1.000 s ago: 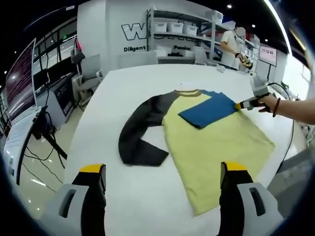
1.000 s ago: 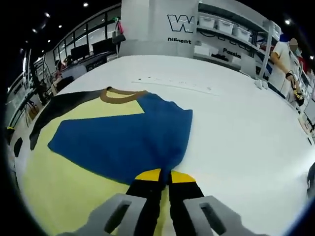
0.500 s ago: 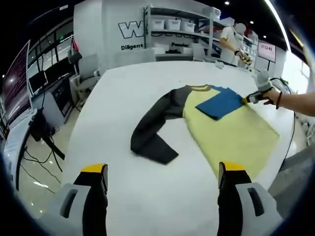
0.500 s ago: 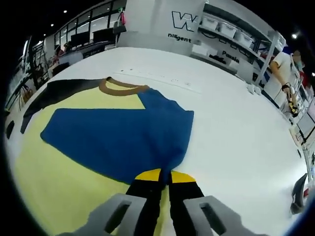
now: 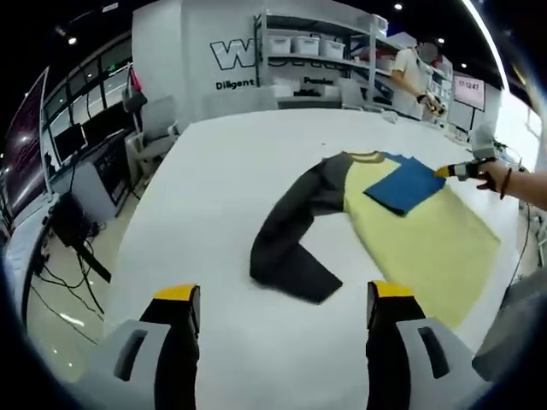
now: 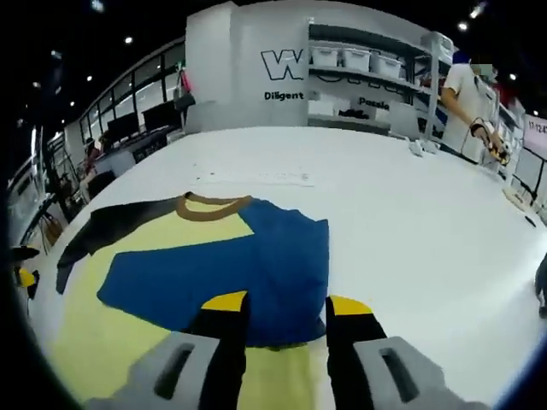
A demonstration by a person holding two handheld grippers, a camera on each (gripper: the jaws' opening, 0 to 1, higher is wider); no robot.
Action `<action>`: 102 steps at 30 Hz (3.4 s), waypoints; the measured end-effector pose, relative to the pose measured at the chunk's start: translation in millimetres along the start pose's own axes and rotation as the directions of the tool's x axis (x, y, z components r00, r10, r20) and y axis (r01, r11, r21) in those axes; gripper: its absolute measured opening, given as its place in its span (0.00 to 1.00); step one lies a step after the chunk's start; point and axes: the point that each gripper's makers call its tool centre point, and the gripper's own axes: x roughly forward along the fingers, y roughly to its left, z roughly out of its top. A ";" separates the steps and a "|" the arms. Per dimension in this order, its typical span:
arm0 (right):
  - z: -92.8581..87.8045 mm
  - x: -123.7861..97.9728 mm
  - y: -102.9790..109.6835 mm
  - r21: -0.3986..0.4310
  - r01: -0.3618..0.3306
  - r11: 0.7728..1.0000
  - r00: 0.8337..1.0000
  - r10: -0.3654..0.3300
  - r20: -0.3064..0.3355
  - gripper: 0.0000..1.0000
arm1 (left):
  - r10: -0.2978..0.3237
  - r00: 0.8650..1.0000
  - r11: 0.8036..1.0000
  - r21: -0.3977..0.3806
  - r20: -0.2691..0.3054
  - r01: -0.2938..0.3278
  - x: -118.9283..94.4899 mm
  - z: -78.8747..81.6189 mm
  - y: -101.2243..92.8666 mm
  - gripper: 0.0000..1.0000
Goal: Fold the garment on the visible template until the final outline fits inside the template.
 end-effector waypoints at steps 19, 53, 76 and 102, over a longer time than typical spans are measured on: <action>-2.5 -35.4 57.7 -0.071 -0.103 0.992 0.994 0.104 0.024 0.42 | 0.019 0.997 0.999 0.046 -0.074 -0.015 57.3 -13.3 12.6 0.47; -27.7 -48.5 89.2 -0.078 -0.164 0.983 0.986 0.163 -0.022 0.30 | 0.195 0.981 0.892 0.412 0.017 -0.185 43.9 24.5 -5.0 0.06; -41.4 -46.2 116.8 -0.077 -0.229 0.970 0.973 0.225 -0.060 0.28 | 0.038 0.995 0.899 0.432 0.088 -0.073 77.4 68.6 -76.0 0.07; -31.4 -45.4 158.3 -0.123 -0.325 0.938 0.946 0.321 -0.053 0.30 | -0.035 0.999 0.958 0.284 0.010 0.031 73.0 36.8 -67.3 0.58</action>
